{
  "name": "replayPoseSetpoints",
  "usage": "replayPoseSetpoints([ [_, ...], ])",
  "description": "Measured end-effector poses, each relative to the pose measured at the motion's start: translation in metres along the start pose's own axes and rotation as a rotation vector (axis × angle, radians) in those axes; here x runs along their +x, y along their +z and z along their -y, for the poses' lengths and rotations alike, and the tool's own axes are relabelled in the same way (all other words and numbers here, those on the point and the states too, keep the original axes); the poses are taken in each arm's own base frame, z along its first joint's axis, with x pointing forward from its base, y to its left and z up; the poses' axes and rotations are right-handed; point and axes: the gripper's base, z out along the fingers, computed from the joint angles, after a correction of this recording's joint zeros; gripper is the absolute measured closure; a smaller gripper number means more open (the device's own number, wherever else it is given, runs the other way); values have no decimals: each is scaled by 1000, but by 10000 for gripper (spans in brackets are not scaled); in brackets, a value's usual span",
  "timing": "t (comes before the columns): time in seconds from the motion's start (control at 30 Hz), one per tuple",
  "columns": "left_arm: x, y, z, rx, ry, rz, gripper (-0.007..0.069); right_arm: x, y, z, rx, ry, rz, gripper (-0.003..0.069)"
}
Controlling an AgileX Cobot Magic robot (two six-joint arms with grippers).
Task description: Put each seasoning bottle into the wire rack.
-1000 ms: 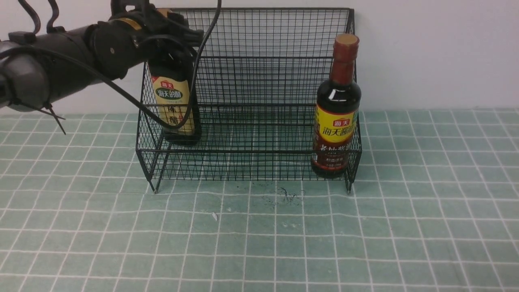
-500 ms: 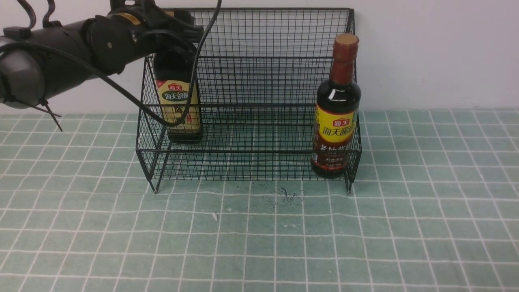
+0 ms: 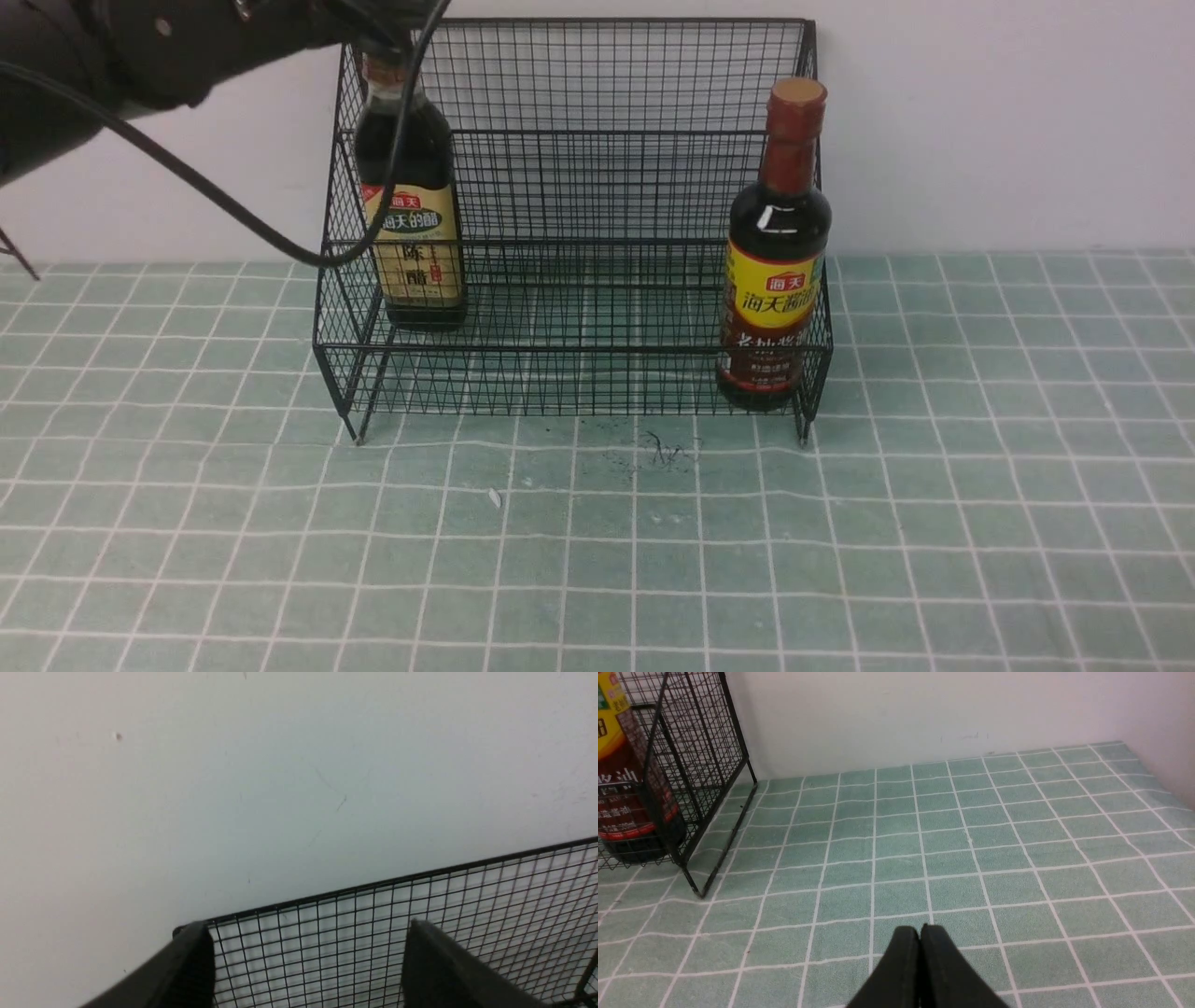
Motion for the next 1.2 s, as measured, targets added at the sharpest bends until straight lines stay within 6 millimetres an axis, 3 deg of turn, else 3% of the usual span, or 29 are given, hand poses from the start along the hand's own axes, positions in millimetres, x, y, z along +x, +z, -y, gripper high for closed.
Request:
replayPoseSetpoints([
  [0.1,-15,-23,3,32,16,-28,251,0,0,0,0,0,0,673],
  [0.17,-24,-53,8,88,47,-125,430,0,0,0,0,0,0,673],
  [0.23,-28,-75,10,122,76,-200,544,0,0,0,0,0,0,673],
  [0.3,-32,-98,13,150,85,-264,603,0,0,0,0,0,0,673],
  [0.4,-36,-122,15,172,61,-326,624,0,0,0,0,0,0,673],
  [0.57,-37,-178,17,179,1,-342,631,0,0,0,0,0,0,673],
  [0.7,-22,-213,18,172,-29,-331,631,0,0,0,0,0,0,673],
  [0.93,29,-283,25,199,-141,-305,631,0,0,0,0,0,0,673],
  [1.2,34,-343,26,207,-72,-126,631,0,0,0,0,0,0,673],
])
